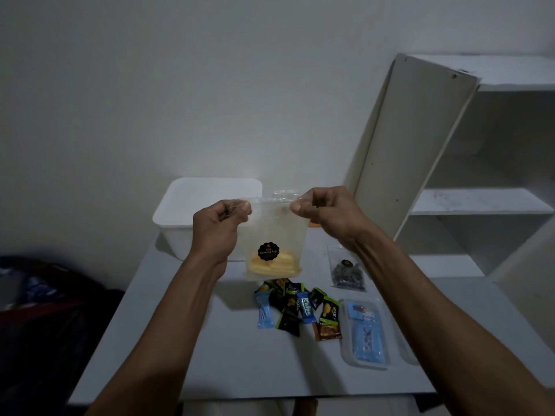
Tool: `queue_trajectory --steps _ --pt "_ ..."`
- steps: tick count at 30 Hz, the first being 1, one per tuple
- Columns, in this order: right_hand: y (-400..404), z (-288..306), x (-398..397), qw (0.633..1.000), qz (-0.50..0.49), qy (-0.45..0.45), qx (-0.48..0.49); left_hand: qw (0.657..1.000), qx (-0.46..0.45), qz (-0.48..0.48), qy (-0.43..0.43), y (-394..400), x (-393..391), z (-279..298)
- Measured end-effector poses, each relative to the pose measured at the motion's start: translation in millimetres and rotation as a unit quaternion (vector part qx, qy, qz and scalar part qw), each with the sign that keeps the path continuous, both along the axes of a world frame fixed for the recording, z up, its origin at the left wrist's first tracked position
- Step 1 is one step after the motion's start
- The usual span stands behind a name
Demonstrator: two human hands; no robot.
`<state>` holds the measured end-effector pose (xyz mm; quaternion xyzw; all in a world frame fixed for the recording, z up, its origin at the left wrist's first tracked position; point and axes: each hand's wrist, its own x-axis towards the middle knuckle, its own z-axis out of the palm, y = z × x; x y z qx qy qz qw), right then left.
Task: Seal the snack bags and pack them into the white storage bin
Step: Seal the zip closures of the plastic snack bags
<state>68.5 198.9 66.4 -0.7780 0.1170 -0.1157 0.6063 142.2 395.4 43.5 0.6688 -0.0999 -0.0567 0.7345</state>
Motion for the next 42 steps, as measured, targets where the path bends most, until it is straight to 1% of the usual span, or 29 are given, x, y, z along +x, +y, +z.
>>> queue_trajectory --steps 4,8,11,14,18,23,27,31,32,35,37,39,42 --pt "-3.6 -0.2 -2.4 1.000 -0.005 -0.010 -0.001 1.000 0.004 -0.005 -0.015 0.5 1.1 2.9" --pt "-2.7 8.0 -2.4 0.999 0.033 -0.009 -0.031 1.000 0.011 -0.015 -0.019 -2.5 0.8 5.2" --pt "2.2 8.4 -0.4 0.998 0.023 0.000 -0.064 1.000 0.011 -0.021 -0.015 -6.1 -1.6 3.2" --pt "3.1 4.8 0.9 0.998 0.001 -0.011 -0.055 1.000 0.009 -0.025 -0.016 -8.0 -4.3 2.1" --pt "-6.2 5.5 -3.9 1.000 0.016 0.012 -0.005 1.000 -0.003 -0.014 -0.013 -6.0 -2.5 4.7" --pt "-10.7 7.3 -9.2 1.000 0.004 -0.010 -0.004 1.000 -0.004 -0.021 0.011 0.2 0.1 1.5" --pt "-10.7 13.8 -13.8 0.999 0.019 -0.001 -0.034 1.000 -0.016 -0.004 0.027 5.9 3.1 2.1" --pt "-3.2 27.0 -12.2 0.995 0.067 0.038 -0.067 1.000 -0.007 -0.015 -0.002 8.4 3.8 3.6" --pt "0.5 29.2 -9.4 0.993 0.070 0.039 -0.083 1.000 0.000 -0.020 -0.015 7.4 3.0 3.3" --pt "11.4 32.2 0.1 0.982 0.074 0.034 -0.173 0.998 0.024 -0.037 -0.038 3.2 -1.4 4.2" --pt "16.5 31.3 3.7 0.975 0.084 0.035 -0.203 0.997 0.035 -0.041 -0.048 1.4 -3.7 4.0" --pt "20.3 29.2 5.5 0.973 0.086 0.036 -0.211 0.997 0.048 -0.004 -0.052 -1.0 -4.2 0.2" --pt "28.4 17.8 7.6 0.984 0.040 0.026 -0.173 0.987 0.090 0.125 -0.047 -6.7 -9.5 -4.6"
